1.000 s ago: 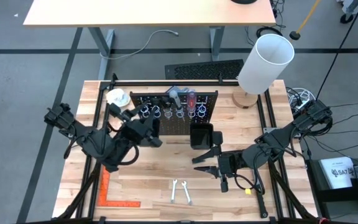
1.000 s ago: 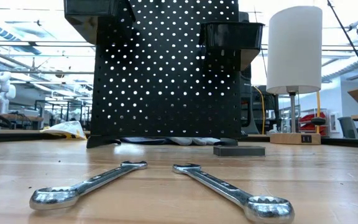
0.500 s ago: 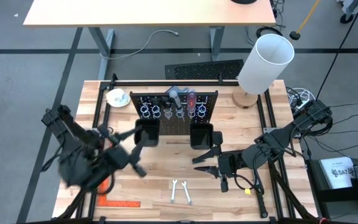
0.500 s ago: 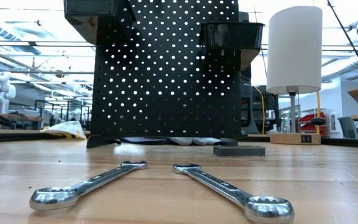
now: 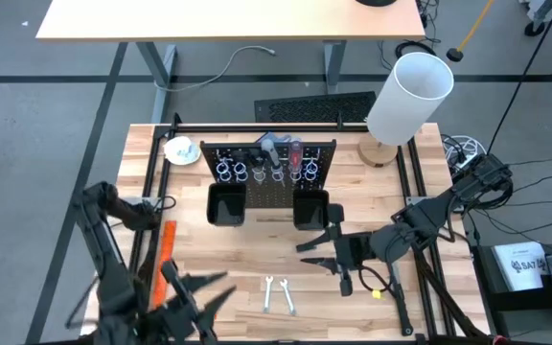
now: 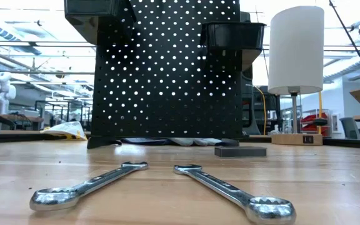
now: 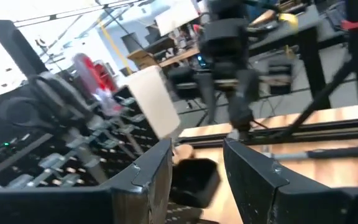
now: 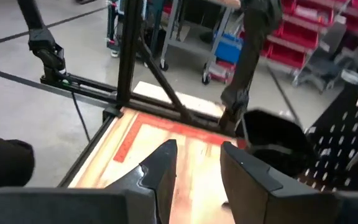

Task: Hang tools onto peg board
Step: Hang the silver wrench on the black peg board

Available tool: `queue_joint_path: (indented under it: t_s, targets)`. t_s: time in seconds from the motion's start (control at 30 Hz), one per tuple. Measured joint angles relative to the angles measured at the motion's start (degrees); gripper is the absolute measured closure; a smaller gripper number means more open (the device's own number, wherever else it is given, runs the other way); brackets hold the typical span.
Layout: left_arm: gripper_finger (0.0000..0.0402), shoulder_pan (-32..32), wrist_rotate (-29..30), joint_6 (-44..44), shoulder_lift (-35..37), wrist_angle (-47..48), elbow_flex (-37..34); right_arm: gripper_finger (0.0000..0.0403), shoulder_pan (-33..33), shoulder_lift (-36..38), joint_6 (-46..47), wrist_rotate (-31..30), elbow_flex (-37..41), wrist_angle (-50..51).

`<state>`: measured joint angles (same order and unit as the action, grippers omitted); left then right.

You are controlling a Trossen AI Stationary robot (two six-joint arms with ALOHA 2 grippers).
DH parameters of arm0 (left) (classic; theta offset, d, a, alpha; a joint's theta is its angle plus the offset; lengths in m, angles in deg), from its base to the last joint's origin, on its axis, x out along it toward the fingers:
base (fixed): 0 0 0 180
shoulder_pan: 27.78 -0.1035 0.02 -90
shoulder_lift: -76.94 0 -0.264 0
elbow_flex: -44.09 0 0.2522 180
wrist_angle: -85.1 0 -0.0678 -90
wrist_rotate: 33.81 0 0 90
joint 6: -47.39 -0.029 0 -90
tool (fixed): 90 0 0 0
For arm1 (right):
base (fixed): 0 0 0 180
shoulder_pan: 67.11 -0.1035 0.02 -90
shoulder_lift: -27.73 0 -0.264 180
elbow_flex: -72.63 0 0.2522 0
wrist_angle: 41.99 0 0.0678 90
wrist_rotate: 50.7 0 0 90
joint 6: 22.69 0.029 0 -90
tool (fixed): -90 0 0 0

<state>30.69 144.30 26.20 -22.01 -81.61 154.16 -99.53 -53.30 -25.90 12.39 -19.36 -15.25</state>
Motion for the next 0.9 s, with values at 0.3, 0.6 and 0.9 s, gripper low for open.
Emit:
queue_joint_path:
  t_s: [0.3,0.6,0.9]
  targets:
    - [0.0249,1.71,-15.16,17.84,-7.28,4.75,0.00,0.0287,-1.52,-5.31,4.71,0.25,0.07,-1.87]
    - [0.0249,-0.23,-39.76,51.26,-7.55,34.18,0.00,0.0287,-3.21,-13.03,10.76,7.78,-0.02,-3.45]
    - [0.0249,-3.83,-50.91,61.42,-9.64,40.94,0.00,0.0272,-3.18,-26.13,26.32,9.10,-0.02,-3.59]
